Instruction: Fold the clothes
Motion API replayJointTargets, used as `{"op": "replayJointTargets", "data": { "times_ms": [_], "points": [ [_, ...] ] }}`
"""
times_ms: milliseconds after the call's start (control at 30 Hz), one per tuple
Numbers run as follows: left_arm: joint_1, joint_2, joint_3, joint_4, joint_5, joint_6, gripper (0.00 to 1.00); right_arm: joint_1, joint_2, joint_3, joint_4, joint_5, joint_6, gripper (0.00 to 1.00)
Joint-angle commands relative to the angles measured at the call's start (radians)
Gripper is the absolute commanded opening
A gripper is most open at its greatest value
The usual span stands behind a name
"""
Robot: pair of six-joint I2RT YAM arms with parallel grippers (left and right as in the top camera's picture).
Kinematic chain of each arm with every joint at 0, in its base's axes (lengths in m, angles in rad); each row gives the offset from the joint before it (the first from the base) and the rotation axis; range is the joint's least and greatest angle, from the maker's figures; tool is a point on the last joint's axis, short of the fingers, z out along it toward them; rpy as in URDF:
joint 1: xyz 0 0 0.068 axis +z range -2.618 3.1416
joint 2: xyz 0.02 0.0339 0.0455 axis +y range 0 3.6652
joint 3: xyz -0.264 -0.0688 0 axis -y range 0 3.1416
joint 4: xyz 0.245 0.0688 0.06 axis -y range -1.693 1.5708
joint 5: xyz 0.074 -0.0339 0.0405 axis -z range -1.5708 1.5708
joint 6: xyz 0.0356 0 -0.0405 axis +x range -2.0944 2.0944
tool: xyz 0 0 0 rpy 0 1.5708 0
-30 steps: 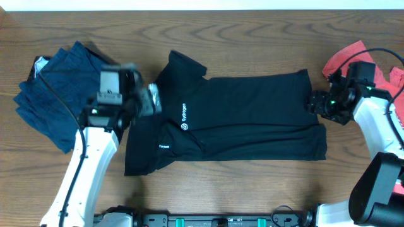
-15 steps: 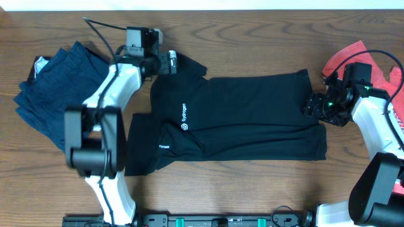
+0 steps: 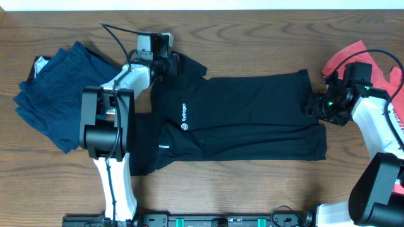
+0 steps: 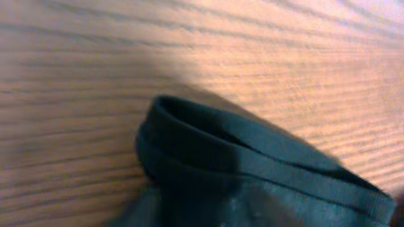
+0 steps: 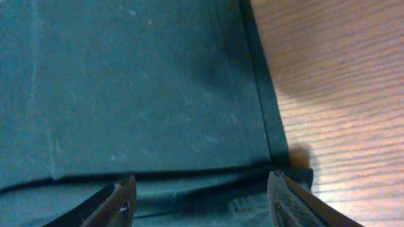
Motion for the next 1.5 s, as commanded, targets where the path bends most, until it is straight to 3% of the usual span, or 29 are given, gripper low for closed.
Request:
{"op": "replayJointTargets", "data": {
  "times_ms": [0,33,200,433,733,1000,1200,1267,1367,1467],
  "points": [
    [-0.008,0.02,0.01,0.005,0.047,0.011,0.1,0.013,-0.01,0.013,0.031,-0.007,0.011,0.61],
    [-0.005,0.016,0.016,0.003,0.05,0.011,0.06,0.016,-0.01,0.013,0.046,-0.007,0.018,0.59],
    [0.019,-0.051,0.026,-0.005,0.085,-0.029,0.06,0.041,-0.01,0.013,0.155,0.061,0.035,0.55],
    [0.027,-0.208,0.026,-0.105,0.136,-0.064,0.06,0.087,0.021,0.03,0.326,0.18,0.031,0.69],
    [0.024,-0.267,0.026,-0.304,0.135,-0.064,0.06,0.106,0.278,0.135,0.51,0.177,-0.014,0.85],
    [0.024,-0.267,0.026,-0.377,0.135,-0.064,0.06,0.112,0.454,0.192,0.642,0.142,-0.013,0.87],
    [0.024,-0.267,0.026,-0.397,0.135,-0.064,0.06,0.121,0.51,0.193,0.687,0.131,-0.003,0.77],
    [0.024,-0.267,0.026,-0.405,0.135,-0.064,0.06,0.124,0.513,0.193,0.684,0.131,-0.003,0.66],
    [0.024,-0.267,0.026,-0.408,0.135,-0.064,0.06,0.127,0.512,0.193,0.682,0.132,-0.002,0.59],
    [0.024,-0.267,0.026,-0.409,0.135,-0.064,0.06,0.127,0.513,0.193,0.665,0.131,-0.002,0.42]
  ]
}}
